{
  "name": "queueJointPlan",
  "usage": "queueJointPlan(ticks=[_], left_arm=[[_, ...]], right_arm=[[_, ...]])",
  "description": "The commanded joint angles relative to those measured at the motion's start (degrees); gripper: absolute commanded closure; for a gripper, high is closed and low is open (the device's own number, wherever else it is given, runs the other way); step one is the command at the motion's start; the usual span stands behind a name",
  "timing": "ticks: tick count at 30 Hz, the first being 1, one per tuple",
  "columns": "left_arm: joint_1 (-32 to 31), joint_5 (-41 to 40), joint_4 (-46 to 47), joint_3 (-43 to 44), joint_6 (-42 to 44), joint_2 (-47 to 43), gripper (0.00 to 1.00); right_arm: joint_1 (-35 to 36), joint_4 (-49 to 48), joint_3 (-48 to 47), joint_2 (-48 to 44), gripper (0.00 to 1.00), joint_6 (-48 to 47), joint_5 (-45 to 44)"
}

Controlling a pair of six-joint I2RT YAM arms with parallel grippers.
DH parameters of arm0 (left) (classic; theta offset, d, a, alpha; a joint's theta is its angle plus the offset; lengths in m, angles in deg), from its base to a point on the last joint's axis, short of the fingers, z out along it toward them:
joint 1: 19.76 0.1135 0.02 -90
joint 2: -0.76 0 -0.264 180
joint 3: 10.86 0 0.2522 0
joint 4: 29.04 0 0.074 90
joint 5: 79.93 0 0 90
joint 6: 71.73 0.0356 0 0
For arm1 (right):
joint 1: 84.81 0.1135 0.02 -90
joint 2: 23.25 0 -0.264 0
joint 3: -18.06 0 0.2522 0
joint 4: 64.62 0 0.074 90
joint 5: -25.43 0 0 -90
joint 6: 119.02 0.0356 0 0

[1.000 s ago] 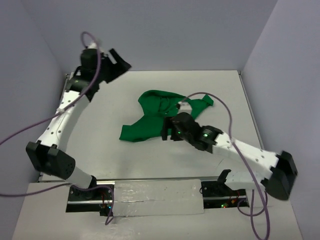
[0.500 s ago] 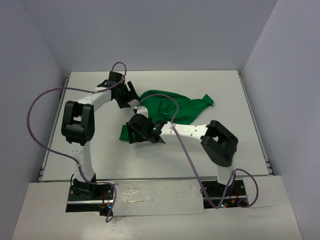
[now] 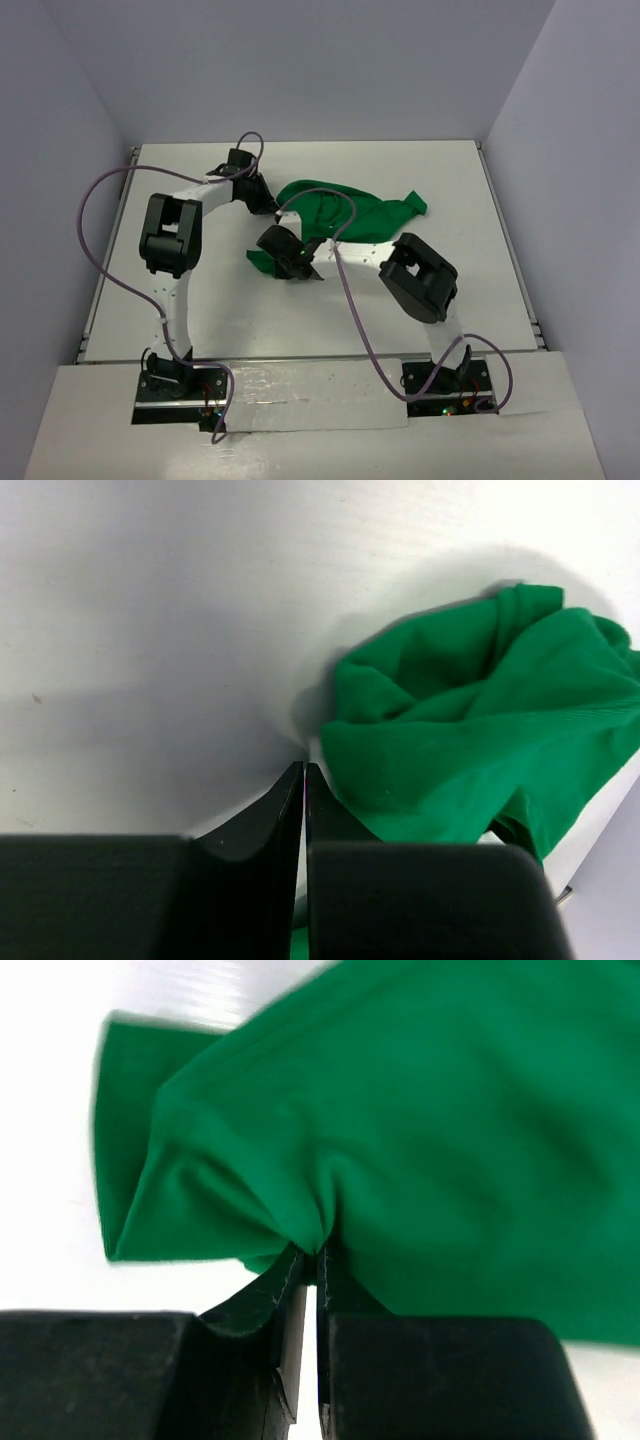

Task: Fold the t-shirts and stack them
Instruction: Flatten out the tshirt

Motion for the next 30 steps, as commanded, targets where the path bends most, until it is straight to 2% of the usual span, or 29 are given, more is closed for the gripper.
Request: queueJointPlan(ticks=[1,5,6,8,11,14,17,18,22,28,30], left_arm=[[1.5,-1.3,1.7,3.5,0.2,-5.7,0.90],[5.0,-2.0,4.1,3.6,-3.0,-15.8,0.90],[5.5,-2.0,4.2,3.6,-3.7,-16.4,0.90],[6.6,-3.4,3.7,6.2,-4.3,-24.0,0.90],[6.8,-5.8,0.8,11.2,-3.8,-31.9,0.90],[6.8,-9.0,-0.8,15.4,-2.8,-37.7,0.90],[6.8,-9.9,-2.7,17.6,-1.4,-41.3,0.90],[6.8,-8.1,-3.3,17.6,-1.4,-41.4,0.90],[4.7,-1.9,-3.7,11.2,-1.7,-40.6,0.90],[-2.5,2.7,3.2,-11.8,-4.7,-40.7,0.89],[-6.0,4.1,5.7,-16.4,-5.9,-39.9,0.80]], right_arm=[[-1.2,0.5,7.8,-18.8,0.91,-2.0,-9.6],[-2.6,1.6,14.5,-42.5,0.91,-8.2,-16.2],[-2.7,1.6,14.9,-43.6,0.91,-9.6,-17.3],[-4.7,1.2,15.4,-55.3,0.91,-13.9,-18.9],[-6.5,-0.2,13.5,-64.7,0.91,-19.2,-20.4],[-7.1,-0.3,10.6,-70.0,0.91,-23.3,-20.8],[-7.7,1.3,7.7,-69.7,0.91,-25.3,-21.0],[-7.8,1.8,7.5,-69.2,0.91,-25.6,-21.0],[-9.3,1.9,8.9,-66.7,0.91,-25.2,-20.0],[-23.1,-0.7,12.8,-61.1,0.91,-20.4,-5.1],[-25.2,-1.5,11.9,-58.4,0.91,-20.6,-2.6]])
